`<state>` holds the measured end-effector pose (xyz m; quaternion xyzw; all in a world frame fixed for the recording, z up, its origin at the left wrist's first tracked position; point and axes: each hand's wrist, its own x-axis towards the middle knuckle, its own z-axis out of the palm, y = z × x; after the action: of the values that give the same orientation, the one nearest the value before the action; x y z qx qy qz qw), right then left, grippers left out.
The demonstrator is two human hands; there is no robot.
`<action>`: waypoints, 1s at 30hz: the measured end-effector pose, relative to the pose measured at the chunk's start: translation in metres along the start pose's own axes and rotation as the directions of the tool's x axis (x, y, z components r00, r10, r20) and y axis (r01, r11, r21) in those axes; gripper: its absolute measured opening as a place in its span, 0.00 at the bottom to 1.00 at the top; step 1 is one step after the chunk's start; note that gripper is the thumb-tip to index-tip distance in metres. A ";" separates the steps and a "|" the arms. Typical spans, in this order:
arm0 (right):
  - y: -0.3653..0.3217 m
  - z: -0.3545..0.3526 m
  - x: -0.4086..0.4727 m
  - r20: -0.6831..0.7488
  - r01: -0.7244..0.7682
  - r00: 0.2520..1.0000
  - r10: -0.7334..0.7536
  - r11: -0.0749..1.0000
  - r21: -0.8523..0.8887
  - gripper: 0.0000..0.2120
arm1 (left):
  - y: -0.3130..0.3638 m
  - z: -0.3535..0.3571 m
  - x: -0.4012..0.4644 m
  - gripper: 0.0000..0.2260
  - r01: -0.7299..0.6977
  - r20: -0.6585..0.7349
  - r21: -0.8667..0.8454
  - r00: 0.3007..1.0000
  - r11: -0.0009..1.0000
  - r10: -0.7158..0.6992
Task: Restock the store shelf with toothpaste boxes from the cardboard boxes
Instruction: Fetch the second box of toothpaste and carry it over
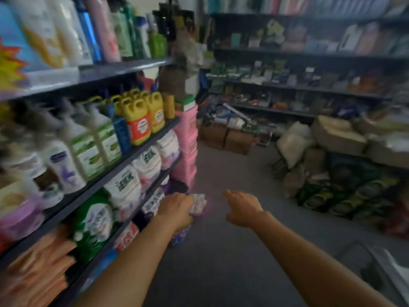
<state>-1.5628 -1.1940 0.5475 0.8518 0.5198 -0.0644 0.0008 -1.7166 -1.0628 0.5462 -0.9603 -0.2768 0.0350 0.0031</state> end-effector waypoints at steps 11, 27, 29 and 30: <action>0.207 -0.052 0.204 -0.034 -0.147 0.989 0.145 0.988 -0.046 0.27 | 0.065 -0.048 0.309 0.15 -0.172 -0.005 0.040 0.985 0.984 0.172; 0.455 -0.144 0.656 -0.024 -0.231 0.973 0.230 0.973 -0.028 0.25 | 0.023 -0.094 0.865 0.14 -0.212 0.030 -0.002 0.977 0.977 0.212; 0.486 -0.143 0.721 -0.005 -0.212 0.977 0.212 0.977 -0.020 0.22 | 0.021 -0.092 0.931 0.12 -0.224 0.028 0.000 0.974 0.975 0.224; 0.502 -0.141 0.756 -0.003 -0.205 0.979 0.205 0.979 -0.013 0.22 | 0.019 -0.087 0.966 0.12 -0.223 0.027 0.004 0.975 0.975 0.223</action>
<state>-0.7619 -0.7451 0.5709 0.9008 0.4299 -0.0601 0.0125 -0.8844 -0.5637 0.5696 -0.9847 -0.1673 0.0486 -0.0008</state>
